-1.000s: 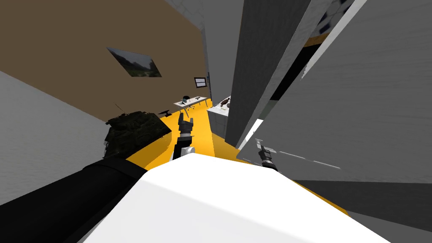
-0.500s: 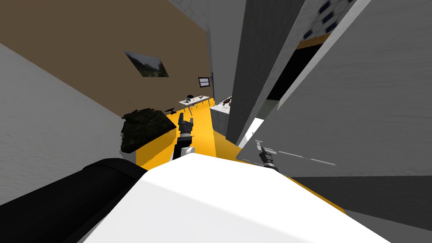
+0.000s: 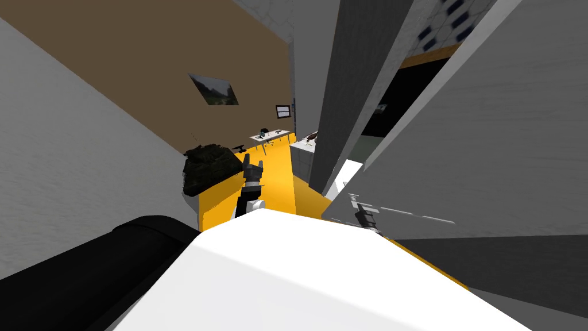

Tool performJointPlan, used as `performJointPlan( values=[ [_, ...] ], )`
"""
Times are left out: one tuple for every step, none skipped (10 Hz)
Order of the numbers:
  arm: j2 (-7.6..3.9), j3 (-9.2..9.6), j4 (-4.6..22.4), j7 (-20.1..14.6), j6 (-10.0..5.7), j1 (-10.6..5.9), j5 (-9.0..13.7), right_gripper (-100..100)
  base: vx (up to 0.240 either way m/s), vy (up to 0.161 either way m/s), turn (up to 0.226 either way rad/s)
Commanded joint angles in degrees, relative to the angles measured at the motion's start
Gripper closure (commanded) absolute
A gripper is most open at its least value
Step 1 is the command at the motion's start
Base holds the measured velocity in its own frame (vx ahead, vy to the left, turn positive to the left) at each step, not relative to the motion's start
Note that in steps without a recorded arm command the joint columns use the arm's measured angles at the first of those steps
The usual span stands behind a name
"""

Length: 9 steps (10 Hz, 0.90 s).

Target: Pull the door open

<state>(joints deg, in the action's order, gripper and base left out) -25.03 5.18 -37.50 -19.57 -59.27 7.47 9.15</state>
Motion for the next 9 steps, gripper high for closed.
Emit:
performJointPlan(
  values=[
    [-0.44,0.53,0.7,-0.6,-1.64,0.66,-0.2,100,-0.15,-0.055,0.099],
    [-0.97,0.96,0.8,-1.1,-2.82,1.4,-0.3,100,-0.163,-0.057,0.145],
    [-1.48,1.37,1.0,-1.7,-3.97,2.12,-0.4,100,-0.184,-0.084,0.163],
    [-1.94,1.74,1.1,-2.1,-5.0,2.77,-0.5,100,-0.184,-0.069,0.155],
    [-2.15,1.91,1.2,-2.4,-5.46,3.06,-0.5,100,-0.151,-0.041,0.082],
    [-2.33,2.06,1.2,-2.6,-5.87,3.31,-0.5,100,-0.121,-0.019,0.039],
    [-2.6,2.28,1.3,-2.8,-6.47,3.69,-0.6,100,-0.114,-0.033,0.063],
    [-2.3,2.32,0.7,-2.6,-5.59,3.76,-0.6,100,-0.051,-0.017,0.019],
    [-2.53,2.66,1.4,-2.9,-6.77,4.09,-0.7,100,-0.118,-0.041,0.192]
  ],
)
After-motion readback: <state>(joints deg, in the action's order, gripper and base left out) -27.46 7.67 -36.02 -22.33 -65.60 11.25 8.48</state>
